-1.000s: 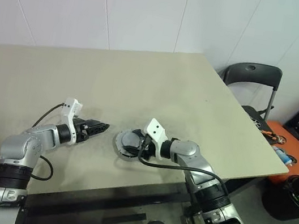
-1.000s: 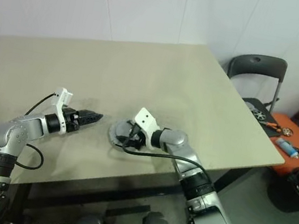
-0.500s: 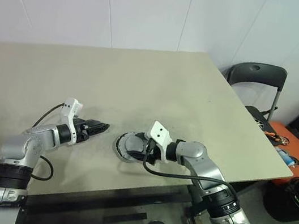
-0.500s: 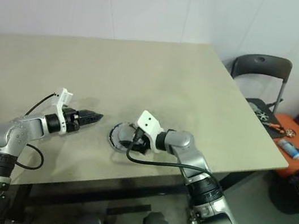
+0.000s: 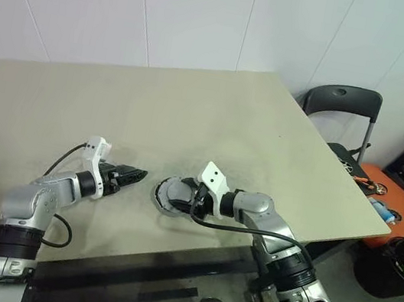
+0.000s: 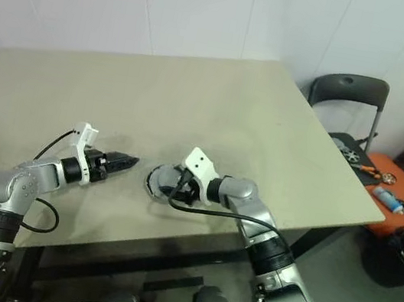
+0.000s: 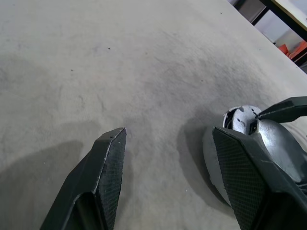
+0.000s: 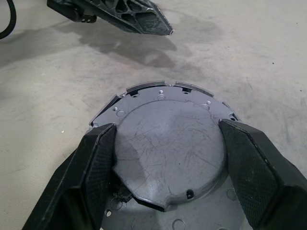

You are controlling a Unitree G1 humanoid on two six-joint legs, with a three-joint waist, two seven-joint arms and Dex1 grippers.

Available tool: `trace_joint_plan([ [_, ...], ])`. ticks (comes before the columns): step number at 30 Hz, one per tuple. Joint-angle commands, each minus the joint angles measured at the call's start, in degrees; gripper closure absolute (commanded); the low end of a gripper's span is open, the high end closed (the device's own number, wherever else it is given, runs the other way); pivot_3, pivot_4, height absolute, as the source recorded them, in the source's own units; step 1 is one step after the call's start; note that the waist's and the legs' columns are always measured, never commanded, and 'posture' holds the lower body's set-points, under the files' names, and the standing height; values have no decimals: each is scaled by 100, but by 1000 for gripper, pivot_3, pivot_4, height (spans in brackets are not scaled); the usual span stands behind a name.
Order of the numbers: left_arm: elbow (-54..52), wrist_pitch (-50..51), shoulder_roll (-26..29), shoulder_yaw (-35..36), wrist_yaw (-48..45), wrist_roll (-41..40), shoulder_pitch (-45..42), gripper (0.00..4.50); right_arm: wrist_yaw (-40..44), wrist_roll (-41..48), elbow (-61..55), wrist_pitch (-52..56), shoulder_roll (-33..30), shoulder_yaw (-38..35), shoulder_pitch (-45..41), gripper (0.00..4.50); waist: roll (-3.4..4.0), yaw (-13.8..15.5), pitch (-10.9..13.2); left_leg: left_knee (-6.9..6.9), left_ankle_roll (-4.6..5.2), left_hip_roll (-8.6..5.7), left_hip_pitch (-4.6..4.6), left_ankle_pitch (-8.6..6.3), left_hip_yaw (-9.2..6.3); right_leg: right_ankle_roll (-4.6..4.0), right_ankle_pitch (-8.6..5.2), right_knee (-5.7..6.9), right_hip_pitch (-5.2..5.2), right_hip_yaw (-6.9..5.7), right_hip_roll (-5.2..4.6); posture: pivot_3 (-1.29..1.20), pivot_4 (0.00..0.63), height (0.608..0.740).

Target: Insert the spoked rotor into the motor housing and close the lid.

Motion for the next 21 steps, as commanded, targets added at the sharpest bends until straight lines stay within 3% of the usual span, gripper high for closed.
trace_joint_plan([
  [1, -228, -37, 41, 156, 23, -81, -39, 1445, -173, -71, 29, -68, -30, -103, -111, 1269, 0, -2, 0, 0, 0, 0, 0, 0, 0, 0, 0, 0, 0, 0, 0, 0, 0, 740],
  [21, 65, -57, 106, 118, -63, -21, -301, 1445, -13, -168, -221, -289, -62, 169, -11, 1269, 1, 17, 1, -15, 0, 0, -17, -1, 0, 7, 3, -18, -12, 0, -3, 0, 0, 740],
])
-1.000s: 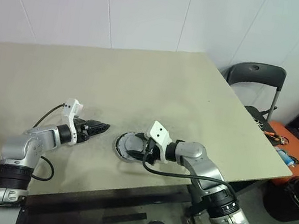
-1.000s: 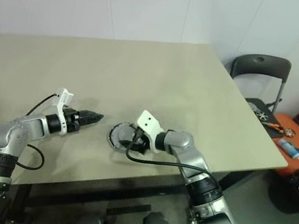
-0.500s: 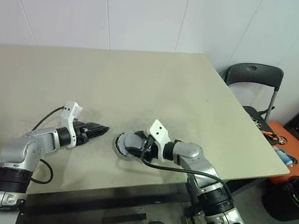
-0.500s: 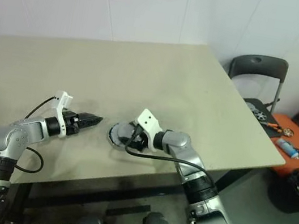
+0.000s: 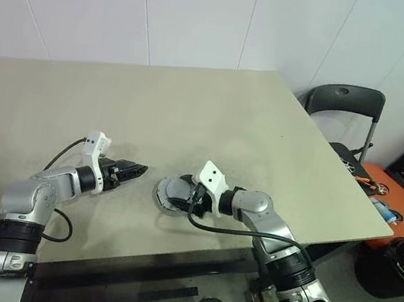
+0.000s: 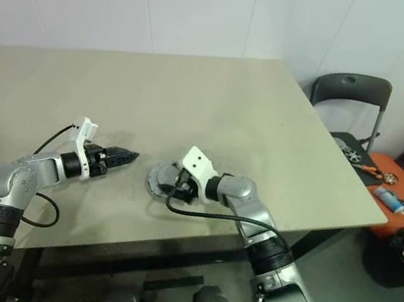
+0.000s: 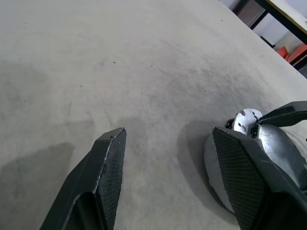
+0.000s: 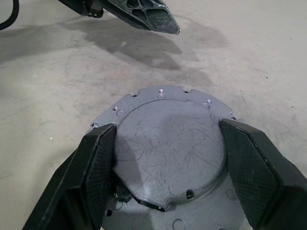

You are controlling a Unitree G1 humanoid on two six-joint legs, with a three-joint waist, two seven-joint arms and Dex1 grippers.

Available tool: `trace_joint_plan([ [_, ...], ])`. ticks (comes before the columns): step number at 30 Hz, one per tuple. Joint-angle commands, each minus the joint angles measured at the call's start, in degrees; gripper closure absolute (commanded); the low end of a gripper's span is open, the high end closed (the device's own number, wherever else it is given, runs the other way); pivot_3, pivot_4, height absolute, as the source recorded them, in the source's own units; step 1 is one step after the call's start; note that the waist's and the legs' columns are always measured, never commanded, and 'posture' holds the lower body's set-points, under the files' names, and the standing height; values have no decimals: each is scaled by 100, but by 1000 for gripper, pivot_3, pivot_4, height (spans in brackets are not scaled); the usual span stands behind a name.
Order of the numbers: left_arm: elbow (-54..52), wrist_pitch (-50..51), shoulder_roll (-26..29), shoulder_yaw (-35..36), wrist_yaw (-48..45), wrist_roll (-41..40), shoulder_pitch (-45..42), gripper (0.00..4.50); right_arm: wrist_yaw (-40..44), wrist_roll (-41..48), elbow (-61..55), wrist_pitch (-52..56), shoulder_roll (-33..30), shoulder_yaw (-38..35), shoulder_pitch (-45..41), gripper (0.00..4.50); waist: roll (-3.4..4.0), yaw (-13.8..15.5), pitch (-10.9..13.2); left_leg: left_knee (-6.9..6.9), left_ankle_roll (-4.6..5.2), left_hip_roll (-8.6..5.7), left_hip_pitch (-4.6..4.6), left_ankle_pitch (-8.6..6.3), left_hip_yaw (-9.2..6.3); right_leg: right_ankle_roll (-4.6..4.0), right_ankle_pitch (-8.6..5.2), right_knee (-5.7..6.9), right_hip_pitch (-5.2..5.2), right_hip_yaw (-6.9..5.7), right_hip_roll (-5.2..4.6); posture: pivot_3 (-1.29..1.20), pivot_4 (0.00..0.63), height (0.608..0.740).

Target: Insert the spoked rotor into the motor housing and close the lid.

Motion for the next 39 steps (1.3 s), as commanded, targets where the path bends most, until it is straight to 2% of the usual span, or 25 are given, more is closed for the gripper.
trace_joint_plan([
  [1, -68, -51, 57, 102, -19, -23, -75, 1445, 54, -56, -165, -11, -78, 86, 32, 1269, 0, 2, 0, -1, 0, 0, 0, 0, 0, 1, 0, 0, 0, 0, 0, 0, 0, 740],
  [8, -216, -17, 23, 107, 22, -55, 34, 1445, 162, -203, 177, -158, -228, 302, 182, 1269, -1, 8, -1, 2, 0, 0, 2, 0, 0, -1, -2, 0, 3, 0, -1, 0, 0, 740],
  [24, -466, 33, -52, 145, 116, -122, 217, 1445, -253, -241, 944, -502, 372, 198, -90, 1269, -8, -97, -9, 5, 0, 3, 35, 0, -1, -9, -3, 23, 19, 1, 7, 0, 0, 740],
  [28, -463, 37, -60, 139, 121, -119, 203, 1445, -211, -287, 1084, -622, 419, 243, -148, 1269, -8, -181, -9, 9, 0, 4, 34, 1, -1, -10, -2, 26, 19, 1, 7, 0, 0, 740],
  [39, -297, 3, -65, 148, 114, -86, 94, 1445, -3, -361, 1203, -721, 399, 361, -199, 1269, -7, -186, -9, 8, 0, 4, 38, 1, -4, -11, -1, 28, 19, 1, 9, 0, 0, 740],
])
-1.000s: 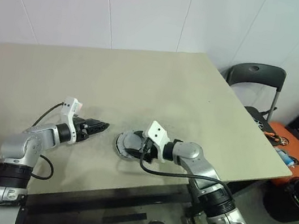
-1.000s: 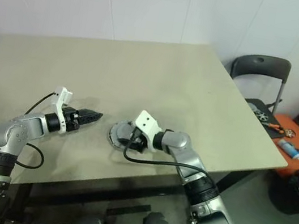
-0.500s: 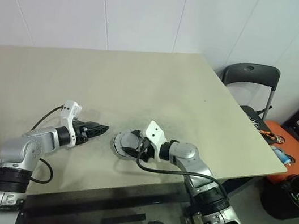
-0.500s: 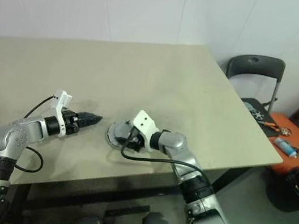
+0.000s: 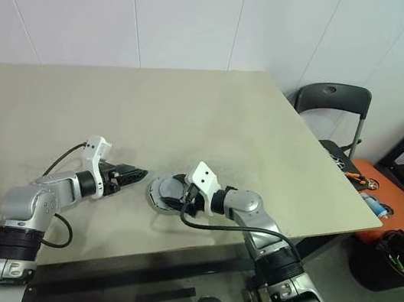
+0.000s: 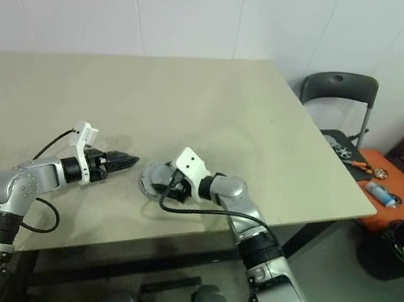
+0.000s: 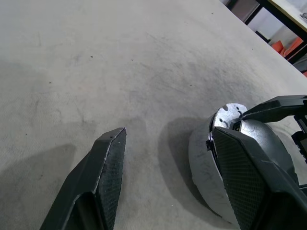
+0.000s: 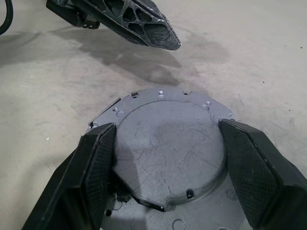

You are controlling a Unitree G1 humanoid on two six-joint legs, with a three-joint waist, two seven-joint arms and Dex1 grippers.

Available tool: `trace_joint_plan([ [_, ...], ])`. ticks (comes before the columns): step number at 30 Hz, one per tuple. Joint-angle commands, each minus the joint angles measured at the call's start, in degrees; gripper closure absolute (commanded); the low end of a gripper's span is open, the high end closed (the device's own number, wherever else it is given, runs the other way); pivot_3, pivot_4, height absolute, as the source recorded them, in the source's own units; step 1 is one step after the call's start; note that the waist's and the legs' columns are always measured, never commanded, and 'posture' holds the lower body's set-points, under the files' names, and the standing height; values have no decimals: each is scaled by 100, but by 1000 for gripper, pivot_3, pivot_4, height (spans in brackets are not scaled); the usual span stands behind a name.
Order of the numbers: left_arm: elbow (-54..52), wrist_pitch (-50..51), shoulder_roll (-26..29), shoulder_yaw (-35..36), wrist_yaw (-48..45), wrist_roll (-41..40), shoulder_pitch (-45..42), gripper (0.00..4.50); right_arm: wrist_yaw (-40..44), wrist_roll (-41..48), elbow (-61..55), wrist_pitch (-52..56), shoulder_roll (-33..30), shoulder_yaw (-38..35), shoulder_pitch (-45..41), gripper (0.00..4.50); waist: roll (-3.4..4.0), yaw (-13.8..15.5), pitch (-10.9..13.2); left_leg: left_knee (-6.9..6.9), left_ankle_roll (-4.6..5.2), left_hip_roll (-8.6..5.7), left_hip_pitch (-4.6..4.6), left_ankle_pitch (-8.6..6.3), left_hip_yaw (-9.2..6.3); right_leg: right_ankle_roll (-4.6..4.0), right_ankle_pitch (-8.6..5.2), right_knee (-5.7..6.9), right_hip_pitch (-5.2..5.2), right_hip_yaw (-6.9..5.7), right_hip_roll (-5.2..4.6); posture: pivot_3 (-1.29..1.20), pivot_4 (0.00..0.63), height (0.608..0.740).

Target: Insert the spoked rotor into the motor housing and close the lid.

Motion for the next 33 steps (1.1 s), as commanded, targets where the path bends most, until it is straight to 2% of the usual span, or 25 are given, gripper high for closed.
trace_joint_plan([
  [1, -37, -33, 14, 122, -6, -76, -137, 1445, 108, -221, 264, 79, 26, 269, 4, 1269, 1, -1, 0, 0, 0, 0, 0, 0, 0, 0, 0, 0, 0, 0, 0, 0, 0, 740],
  [8, -110, -14, 1, 148, 34, -90, -98, 1445, 378, 199, 327, 607, 113, -169, -279, 1269, 1, 10, 0, -5, 0, 0, -9, 0, 0, 0, 1, -3, -9, 0, -1, 0, 0, 740],
  [13, -166, -19, -17, 170, 62, -100, -47, 1445, 652, 422, -66, 720, -45, -380, -413, 1269, 5, 40, 3, -5, 0, 0, -19, 0, 0, 1, 1, -13, -13, -1, -3, 0, 0, 740],
  [18, -173, -22, -43, 161, 68, -95, -64, 1445, 764, 349, -545, 43, -166, -250, -141, 1269, 7, 75, 7, -9, -1, -1, -40, -1, -1, 18, 9, -26, -27, -2, -6, 0, 0, 740],
  [22, -162, -23, -27, 151, 46, -93, -75, 1445, 487, 129, -523, -585, -126, -192, 62, 1269, 9, 101, 9, -17, -1, -1, -51, -2, 1, 25, 10, -33, -40, -1, -7, 0, 0, 740],
  [28, -204, -2, -16, 141, 42, -96, -45, 1445, 310, -35, -243, -971, -60, -179, 49, 1269, 11, 182, 10, -16, -1, -1, -52, -2, 1, 24, 9, -33, -41, -2, -6, 0, 0, 740],
  [33, -283, 18, -24, 142, 65, -107, 3, 1445, 569, -54, -132, -808, -100, -32, 48, 1269, 10, 179, 10, -13, -1, -1, -50, -2, 1, 23, 9, -33, -38, -2, -6, 0, 0, 740],
])
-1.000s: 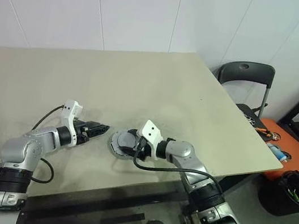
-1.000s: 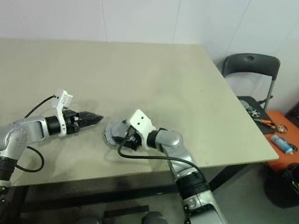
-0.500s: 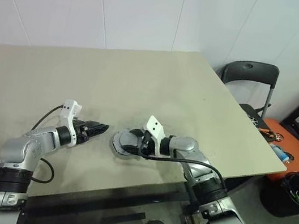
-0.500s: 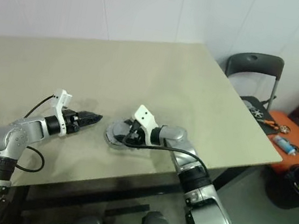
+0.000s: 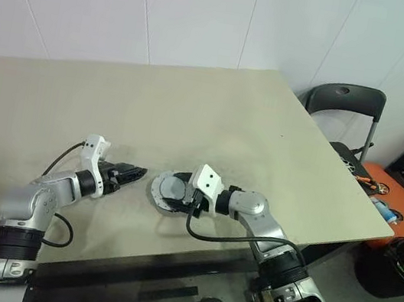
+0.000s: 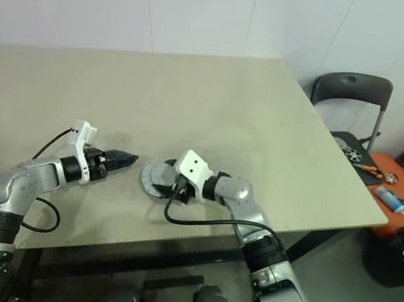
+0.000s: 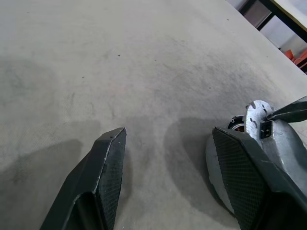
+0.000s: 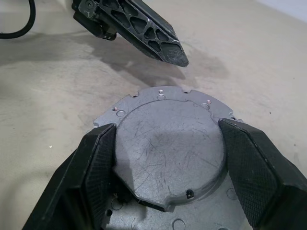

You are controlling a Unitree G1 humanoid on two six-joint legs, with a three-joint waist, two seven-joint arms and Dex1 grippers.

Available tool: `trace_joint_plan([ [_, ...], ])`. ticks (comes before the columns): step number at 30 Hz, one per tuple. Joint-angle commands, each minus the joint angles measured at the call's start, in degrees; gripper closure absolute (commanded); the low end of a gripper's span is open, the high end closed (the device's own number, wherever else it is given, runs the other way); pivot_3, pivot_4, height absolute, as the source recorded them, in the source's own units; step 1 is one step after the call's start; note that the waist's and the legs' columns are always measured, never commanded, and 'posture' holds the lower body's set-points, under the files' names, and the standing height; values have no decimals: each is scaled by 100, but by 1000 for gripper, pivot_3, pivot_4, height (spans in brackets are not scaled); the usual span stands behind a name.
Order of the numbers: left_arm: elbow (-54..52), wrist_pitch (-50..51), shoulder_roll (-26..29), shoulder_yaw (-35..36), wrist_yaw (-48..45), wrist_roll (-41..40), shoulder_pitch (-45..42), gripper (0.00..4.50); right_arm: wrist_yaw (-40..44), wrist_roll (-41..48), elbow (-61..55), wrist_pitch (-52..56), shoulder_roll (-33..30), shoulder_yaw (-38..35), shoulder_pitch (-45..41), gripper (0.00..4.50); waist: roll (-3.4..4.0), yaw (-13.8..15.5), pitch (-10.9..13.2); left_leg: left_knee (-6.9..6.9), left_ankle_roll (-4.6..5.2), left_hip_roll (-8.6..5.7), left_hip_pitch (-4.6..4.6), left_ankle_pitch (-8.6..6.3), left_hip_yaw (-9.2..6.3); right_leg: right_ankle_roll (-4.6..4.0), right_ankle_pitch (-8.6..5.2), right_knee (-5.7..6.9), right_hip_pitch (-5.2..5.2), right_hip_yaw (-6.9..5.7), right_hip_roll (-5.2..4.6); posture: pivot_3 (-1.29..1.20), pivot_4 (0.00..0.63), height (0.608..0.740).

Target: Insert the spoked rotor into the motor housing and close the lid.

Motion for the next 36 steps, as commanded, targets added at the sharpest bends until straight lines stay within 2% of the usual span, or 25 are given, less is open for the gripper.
trace_joint_plan([
  [1, -289, 18, 15, 73, -1, -109, 3, 1445, 289, 26, 4, 120, -23, 152, -113, 1269, 0, -8, 0, -1, 0, 0, 1, 0, 0, 0, 0, 0, 0, 0, 0, 0, 0, 740],
  [7, -402, 45, -26, 92, 56, -125, 100, 1445, 457, 69, 95, 490, -132, 101, -219, 1269, 0, 2, 0, -1, 0, 0, 5, 0, 0, -1, 1, 1, 4, 0, 0, 0, 0, 740],
  [18, -291, 31, -70, 93, 50, -87, 11, 1445, 459, 13, 85, 490, -144, 157, -218, 1269, 0, 8, -1, 0, 0, 0, 7, 0, 0, 0, 1, 0, 8, 0, -1, 0, 0, 740],
  [28, -404, 99, -93, 109, 37, -186, -170, 1445, 490, 112, 913, 893, -126, 48, -139, 1269, -2, 10, -8, 7, 0, 0, 28, 0, 0, -11, -6, 1, 33, -1, -1, 0, 0, 740],
  [31, -364, 78, -67, 90, 34, -187, -208, 1445, 596, 280, 823, 1215, -209, -43, -89, 1269, 7, 17, -22, 10, 0, -2, 33, 0, 0, -14, -9, -1, 41, -1, -2, 0, 0, 740],
  [36, -315, 43, -92, 52, 35, -161, -246, 1445, 658, 198, 682, 1080, -407, 33, 12, 1269, 5, 86, -24, 8, 0, -5, 30, 0, 0, -7, -7, -7, 42, -2, -7, 0, 0, 740],
])
